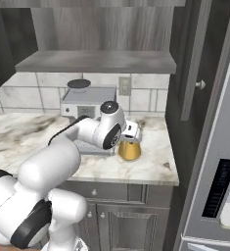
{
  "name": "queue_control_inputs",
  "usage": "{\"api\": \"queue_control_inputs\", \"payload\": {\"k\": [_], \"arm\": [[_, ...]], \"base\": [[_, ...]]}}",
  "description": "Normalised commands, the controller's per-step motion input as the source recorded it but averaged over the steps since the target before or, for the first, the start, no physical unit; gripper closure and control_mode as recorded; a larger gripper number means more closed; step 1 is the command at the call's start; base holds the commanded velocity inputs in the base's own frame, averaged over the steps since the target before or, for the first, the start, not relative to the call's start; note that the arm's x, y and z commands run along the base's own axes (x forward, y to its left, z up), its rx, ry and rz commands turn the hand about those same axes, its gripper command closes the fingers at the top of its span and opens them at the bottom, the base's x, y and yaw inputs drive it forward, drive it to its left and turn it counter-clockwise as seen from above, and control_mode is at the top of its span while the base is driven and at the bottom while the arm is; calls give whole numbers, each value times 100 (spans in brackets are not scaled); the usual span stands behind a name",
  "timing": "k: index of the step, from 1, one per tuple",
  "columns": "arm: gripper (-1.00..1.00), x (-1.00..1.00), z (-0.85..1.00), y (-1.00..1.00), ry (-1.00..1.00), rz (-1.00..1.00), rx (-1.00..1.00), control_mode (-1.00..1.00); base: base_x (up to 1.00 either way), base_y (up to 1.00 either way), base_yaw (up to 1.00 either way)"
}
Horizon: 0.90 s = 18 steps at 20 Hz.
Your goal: There is a tray on the dining counter. Grab the cup, mug, and pitcher and place them on the tray. The pitcher may be placed next to the tray if it cannot fit the tray.
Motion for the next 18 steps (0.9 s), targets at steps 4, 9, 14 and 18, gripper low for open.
{"api": "queue_control_inputs", "payload": {"k": [4, 9, 14, 18], "arm": [[-100, 29, -13, 0, 0, 0, 0, -100], [-100, 31, -4, 0, 0, 0, 0, -100], [-100, 13, 0, 0, 0, 0, 0, -100], [-100, 1, 0, 0, 0, 0, 0, -100]], "base": [[0, 0, 0], [0, 0, 0], [0, 0, 0], [0, 0, 0]]}}
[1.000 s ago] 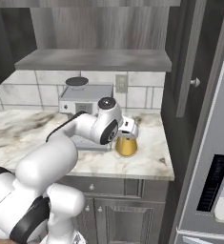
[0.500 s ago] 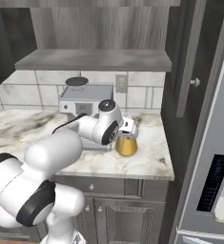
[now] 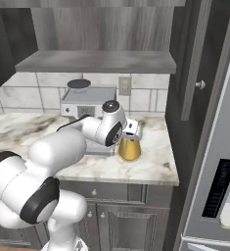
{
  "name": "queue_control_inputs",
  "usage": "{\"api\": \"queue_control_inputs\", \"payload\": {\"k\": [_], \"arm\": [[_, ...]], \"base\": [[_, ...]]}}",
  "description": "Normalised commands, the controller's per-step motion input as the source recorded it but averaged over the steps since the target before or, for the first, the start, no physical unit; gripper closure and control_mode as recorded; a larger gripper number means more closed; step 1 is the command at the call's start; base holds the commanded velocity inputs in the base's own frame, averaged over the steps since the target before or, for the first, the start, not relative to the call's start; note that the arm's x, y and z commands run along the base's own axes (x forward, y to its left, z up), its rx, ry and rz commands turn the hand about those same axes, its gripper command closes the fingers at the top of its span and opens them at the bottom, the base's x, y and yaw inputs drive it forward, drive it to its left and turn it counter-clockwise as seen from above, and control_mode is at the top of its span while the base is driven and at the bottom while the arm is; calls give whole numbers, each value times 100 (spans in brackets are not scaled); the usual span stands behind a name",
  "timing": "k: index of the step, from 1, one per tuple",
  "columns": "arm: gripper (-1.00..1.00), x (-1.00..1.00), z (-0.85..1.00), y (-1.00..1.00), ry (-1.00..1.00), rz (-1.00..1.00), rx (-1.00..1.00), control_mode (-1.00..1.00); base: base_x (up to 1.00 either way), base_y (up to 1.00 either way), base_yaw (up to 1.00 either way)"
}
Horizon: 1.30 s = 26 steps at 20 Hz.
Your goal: There is a tray on the dining counter. Grab the cup, mug, and pitcher and place them on the tray. The pitcher may be placed next to the tray if it cannot fit the tray.
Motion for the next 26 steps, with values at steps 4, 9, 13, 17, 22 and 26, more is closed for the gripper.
{"api": "queue_control_inputs", "payload": {"k": [4, 9, 13, 17, 22, 26], "arm": [[-100, 1, -1, 0, 0, 0, 0, -100], [-100, 8, -10, -1, 0, 0, 0, -100], [-100, 6, -26, -8, 0, 0, 0, -100], [-100, 4, -20, -9, 0, 0, 0, -100], [-100, 8, -10, -2, 0, 0, 0, -100], [-100, 16, -2, 0, 0, 0, 0, -100]], "base": [[0, 0, 0], [0, 0, 0], [0, 0, 0], [0, 0, 0], [0, 0, 0], [0, 0, 0]]}}
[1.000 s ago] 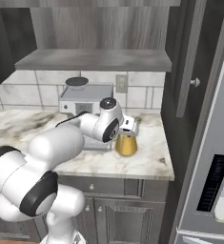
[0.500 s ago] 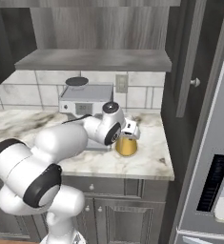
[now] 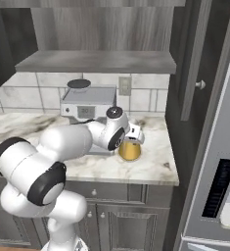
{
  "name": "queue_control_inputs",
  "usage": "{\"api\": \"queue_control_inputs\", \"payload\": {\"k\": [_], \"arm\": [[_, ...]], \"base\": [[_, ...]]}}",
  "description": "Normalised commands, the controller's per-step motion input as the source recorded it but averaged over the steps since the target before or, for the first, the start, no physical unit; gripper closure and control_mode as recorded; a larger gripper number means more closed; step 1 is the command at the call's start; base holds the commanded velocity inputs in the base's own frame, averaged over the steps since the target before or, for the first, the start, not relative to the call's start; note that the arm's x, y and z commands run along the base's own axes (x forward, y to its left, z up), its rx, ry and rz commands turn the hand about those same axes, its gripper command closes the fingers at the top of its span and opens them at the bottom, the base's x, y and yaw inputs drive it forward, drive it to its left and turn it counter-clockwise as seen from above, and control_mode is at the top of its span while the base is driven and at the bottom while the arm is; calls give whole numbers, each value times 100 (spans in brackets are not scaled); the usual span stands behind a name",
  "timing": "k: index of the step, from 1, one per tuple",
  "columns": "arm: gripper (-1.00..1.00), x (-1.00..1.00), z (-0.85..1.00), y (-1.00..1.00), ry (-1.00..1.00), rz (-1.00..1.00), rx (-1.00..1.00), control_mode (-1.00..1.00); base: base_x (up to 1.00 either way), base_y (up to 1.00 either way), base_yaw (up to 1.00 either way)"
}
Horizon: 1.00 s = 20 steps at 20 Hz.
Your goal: There is a tray on the dining counter. Grab the cup, mug, and pitcher and place them on the tray. The pitcher may be placed next to the tray if it cannot fit the tray.
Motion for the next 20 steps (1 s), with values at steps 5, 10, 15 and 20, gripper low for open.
{"api": "queue_control_inputs", "payload": {"k": [5, 10, 15, 20], "arm": [[-100, 20, 0, 0, 0, 0, 0, -100], [-100, 16, 0, 0, 0, 0, 0, -100], [-100, 1, 0, 0, 0, 0, 0, -100], [-100, 0, 0, 0, 0, 0, 0, -100]], "base": [[0, 0, 0], [0, 0, 0], [0, 0, 0], [0, 0, 0]]}}
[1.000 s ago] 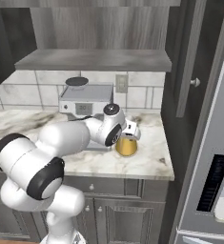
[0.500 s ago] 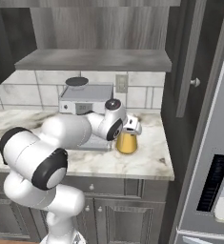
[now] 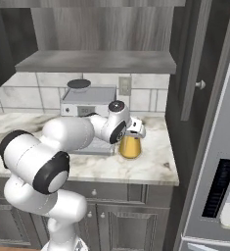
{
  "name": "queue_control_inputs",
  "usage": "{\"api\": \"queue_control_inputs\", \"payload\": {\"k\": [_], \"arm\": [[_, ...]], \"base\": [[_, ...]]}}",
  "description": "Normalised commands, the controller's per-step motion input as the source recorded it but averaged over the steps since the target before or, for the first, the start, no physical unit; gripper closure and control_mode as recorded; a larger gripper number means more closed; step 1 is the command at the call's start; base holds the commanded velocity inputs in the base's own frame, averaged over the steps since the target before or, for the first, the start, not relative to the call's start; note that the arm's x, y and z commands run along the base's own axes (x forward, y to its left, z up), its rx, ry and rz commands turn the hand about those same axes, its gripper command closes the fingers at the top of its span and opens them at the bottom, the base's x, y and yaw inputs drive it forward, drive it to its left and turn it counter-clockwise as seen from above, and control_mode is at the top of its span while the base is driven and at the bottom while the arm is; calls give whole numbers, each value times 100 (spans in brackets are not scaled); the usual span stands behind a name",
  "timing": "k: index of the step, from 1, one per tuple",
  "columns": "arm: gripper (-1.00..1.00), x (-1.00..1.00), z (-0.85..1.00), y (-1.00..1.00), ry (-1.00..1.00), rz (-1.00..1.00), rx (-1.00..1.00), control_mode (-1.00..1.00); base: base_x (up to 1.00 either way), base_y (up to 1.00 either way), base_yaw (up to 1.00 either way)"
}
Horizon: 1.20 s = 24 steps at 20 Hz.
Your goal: There is a tray on the dining counter. Grab the cup, mug, and pitcher and place them on the tray. The pitcher may be placed next to the tray if it cannot fit the tray.
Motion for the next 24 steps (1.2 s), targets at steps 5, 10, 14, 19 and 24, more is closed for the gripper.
{"api": "queue_control_inputs", "payload": {"k": [5, 10, 14, 19, 24], "arm": [[-100, 0, 0, 0, 0, 0, 0, -100], [100, 0, 0, 0, 0, 0, 0, -100], [100, 0, 0, 0, 0, 0, 0, -100], [100, 0, 0, 0, 0, 0, 0, -100], [100, -8, 6, 0, -1, 0, 0, -100]], "base": [[0, 0, 0], [0, 0, 0], [0, 0, 0], [0, 0, 0], [0, 0, 0]]}}
